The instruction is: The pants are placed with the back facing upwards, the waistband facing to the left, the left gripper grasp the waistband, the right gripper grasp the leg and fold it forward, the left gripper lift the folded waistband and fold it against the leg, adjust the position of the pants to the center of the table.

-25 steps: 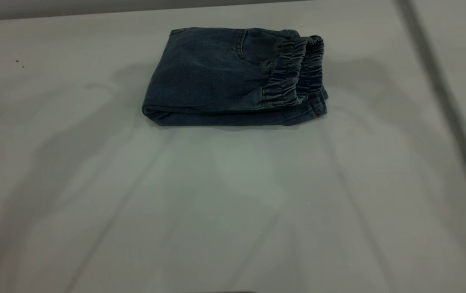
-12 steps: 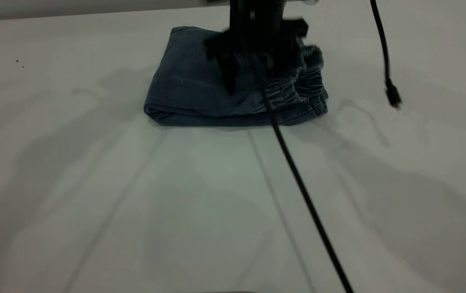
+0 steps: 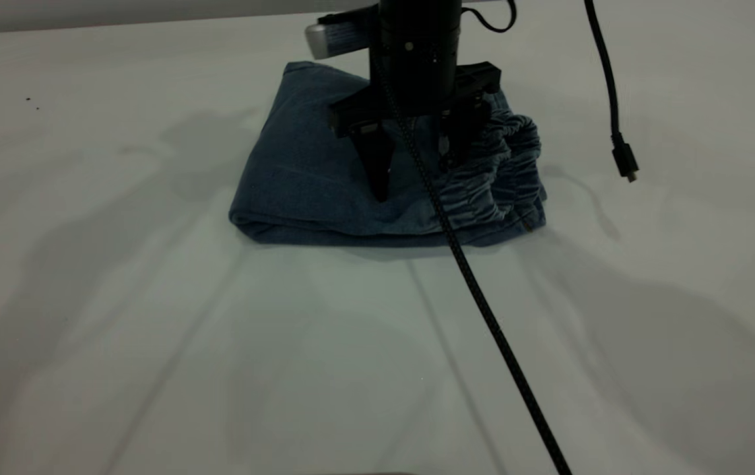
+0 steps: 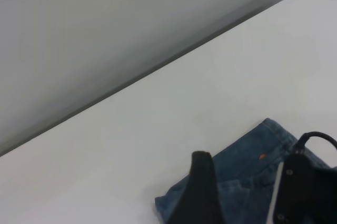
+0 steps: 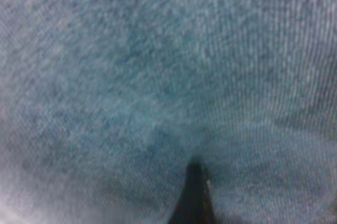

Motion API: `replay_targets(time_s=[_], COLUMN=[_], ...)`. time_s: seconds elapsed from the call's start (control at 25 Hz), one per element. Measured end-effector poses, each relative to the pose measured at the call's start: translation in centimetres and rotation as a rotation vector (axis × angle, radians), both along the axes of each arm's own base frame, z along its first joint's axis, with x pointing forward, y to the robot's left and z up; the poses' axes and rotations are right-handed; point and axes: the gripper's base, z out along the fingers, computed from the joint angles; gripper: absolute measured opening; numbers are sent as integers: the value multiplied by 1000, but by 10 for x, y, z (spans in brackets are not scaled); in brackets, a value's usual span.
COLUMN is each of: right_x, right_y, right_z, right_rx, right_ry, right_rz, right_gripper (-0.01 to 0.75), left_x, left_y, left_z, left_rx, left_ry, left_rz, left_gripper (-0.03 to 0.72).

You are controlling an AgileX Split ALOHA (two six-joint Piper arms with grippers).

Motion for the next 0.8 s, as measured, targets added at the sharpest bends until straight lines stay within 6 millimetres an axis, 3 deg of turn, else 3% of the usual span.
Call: replay_targets(time_s=[0.08,0.16,0.32,0.44,0.56,0.68,0.8], right_x=[0,3,0,-21,-59,-106,-161], right_y=[0,-1,-9,-22,-44,-72,-105], right_z=[14,41,137,219,295,340,361], right_rx=[8,9,55,124,189,219,214], right_ry=[-22,-81,-278,-418,-543,-601,-625], right_rz=[8,22,34,29,25,23,24], right_gripper=[549,549,549,549,549,549,549], left_x=[-3,-10,-43,-74,-103,-130,-152], left_y=[0,1,6,16,31,48,58], left_z=[2,9,43,63,74,79,85], left_rx=[24,48,111,187,286,363,395], left_ry=[-1,-3,-1,56,168,313,371], left_rz=[-19,-48,-114,-114,-55,41,106], left_gripper=[573,573,573,573,573,573,573])
